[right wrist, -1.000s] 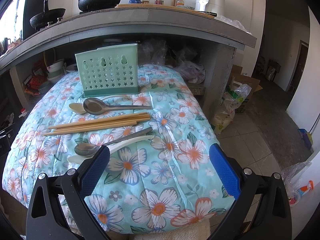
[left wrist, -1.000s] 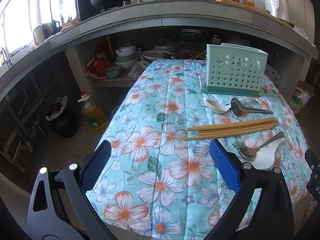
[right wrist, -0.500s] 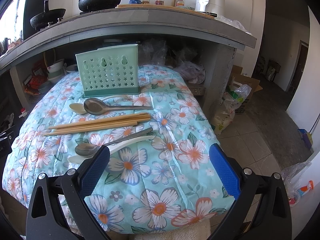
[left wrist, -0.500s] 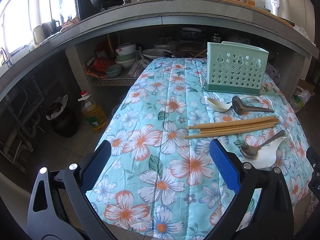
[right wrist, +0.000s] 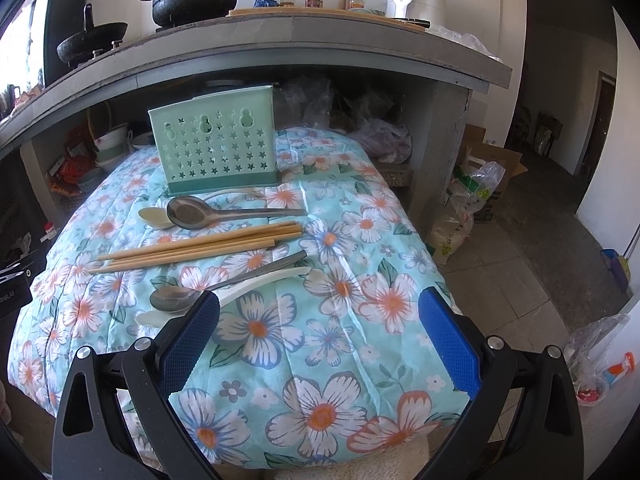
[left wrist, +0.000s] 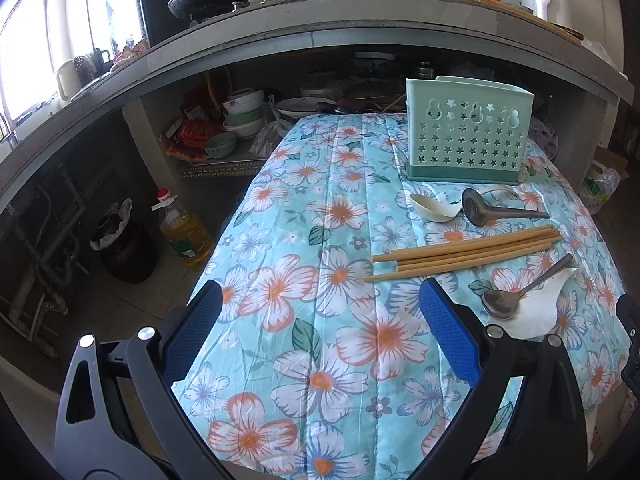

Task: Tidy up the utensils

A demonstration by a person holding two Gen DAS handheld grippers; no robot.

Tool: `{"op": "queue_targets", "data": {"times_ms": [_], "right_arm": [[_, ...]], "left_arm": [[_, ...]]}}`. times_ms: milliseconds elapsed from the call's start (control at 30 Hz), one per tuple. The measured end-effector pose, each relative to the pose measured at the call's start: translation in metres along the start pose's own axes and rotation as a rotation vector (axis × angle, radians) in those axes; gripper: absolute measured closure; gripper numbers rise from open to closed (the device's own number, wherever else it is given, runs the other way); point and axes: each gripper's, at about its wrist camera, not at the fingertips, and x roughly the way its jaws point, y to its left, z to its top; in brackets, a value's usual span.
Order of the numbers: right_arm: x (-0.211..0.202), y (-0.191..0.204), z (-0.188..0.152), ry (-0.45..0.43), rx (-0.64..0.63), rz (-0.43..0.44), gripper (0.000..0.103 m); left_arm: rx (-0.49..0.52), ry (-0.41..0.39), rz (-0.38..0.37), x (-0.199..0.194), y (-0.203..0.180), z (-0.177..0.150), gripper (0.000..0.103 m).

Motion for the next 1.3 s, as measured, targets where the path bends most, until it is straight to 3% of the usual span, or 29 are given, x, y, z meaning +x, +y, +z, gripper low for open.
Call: {"op": "queue_targets", "data": {"times_ms": [400,867,1300], "right_arm": [[0.003,0.001,-0.002,-0.033,-0.028,-0.024,0.006],[0.019,-0.005,-0.014,-0.063,-0.055,0.003,0.006],[0.039,-0.03,-0.015,-0.023,0.047,0.042,0.006]], "left_arm": [[0.011,-0.013,-0.141,0.02,-0.014,0.008,0.008],[-0.009,0.047,-0.502,0.046,-0.034,0.017,0.008],[0.017,0.098,-0.581,0.053,-0.051,0.011,0.008]]}}
